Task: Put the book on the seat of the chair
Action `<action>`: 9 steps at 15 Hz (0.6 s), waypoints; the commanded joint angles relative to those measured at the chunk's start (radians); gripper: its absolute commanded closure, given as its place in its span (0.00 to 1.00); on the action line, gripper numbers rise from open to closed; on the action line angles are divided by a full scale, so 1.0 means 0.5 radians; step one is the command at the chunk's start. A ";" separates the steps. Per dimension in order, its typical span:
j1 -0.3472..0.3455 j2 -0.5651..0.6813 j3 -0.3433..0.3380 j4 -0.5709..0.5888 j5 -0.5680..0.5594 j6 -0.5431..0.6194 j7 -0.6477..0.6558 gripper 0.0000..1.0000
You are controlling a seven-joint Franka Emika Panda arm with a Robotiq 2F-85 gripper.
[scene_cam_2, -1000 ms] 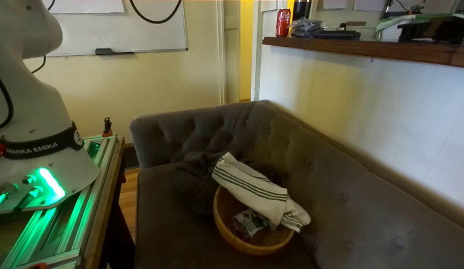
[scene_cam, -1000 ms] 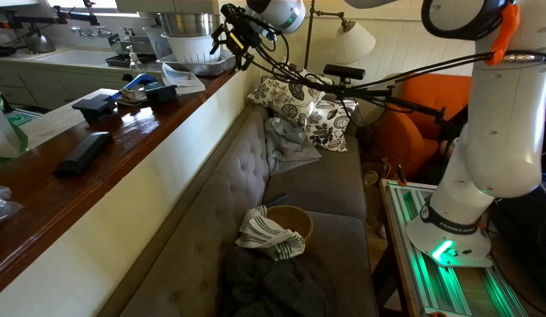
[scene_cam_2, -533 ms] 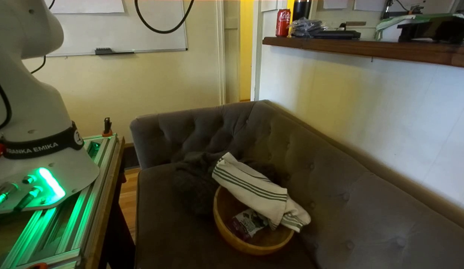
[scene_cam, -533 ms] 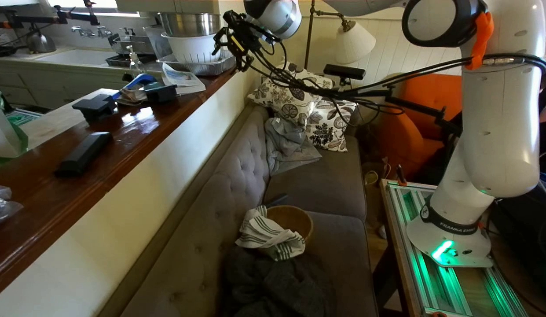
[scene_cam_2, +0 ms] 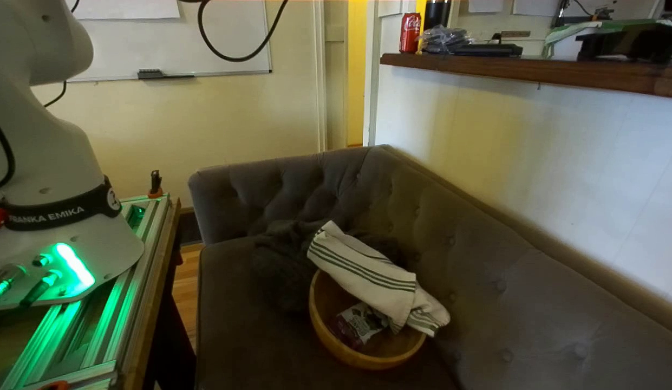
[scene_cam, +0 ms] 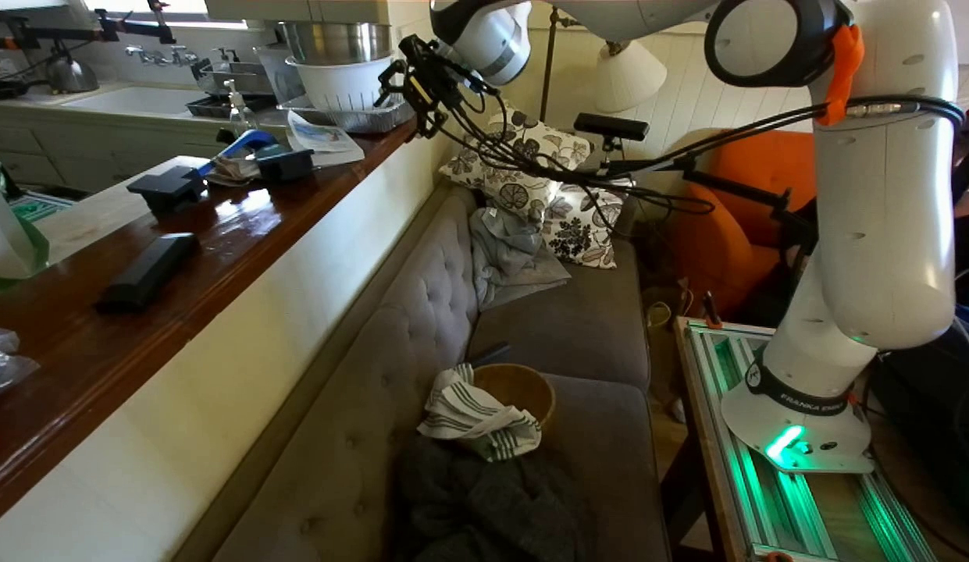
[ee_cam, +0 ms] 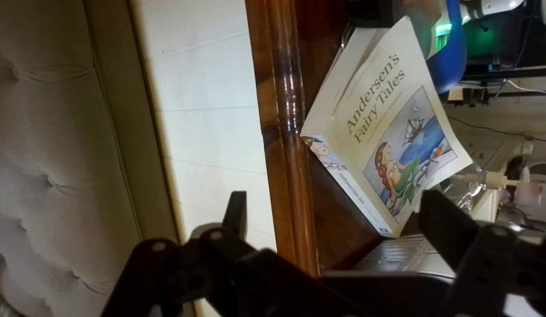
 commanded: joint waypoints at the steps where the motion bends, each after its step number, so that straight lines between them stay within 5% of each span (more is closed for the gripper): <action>1: -0.069 0.060 0.086 -0.001 0.290 0.062 -0.383 0.00; 9: -0.019 0.232 0.124 0.099 0.530 0.182 -0.830 0.00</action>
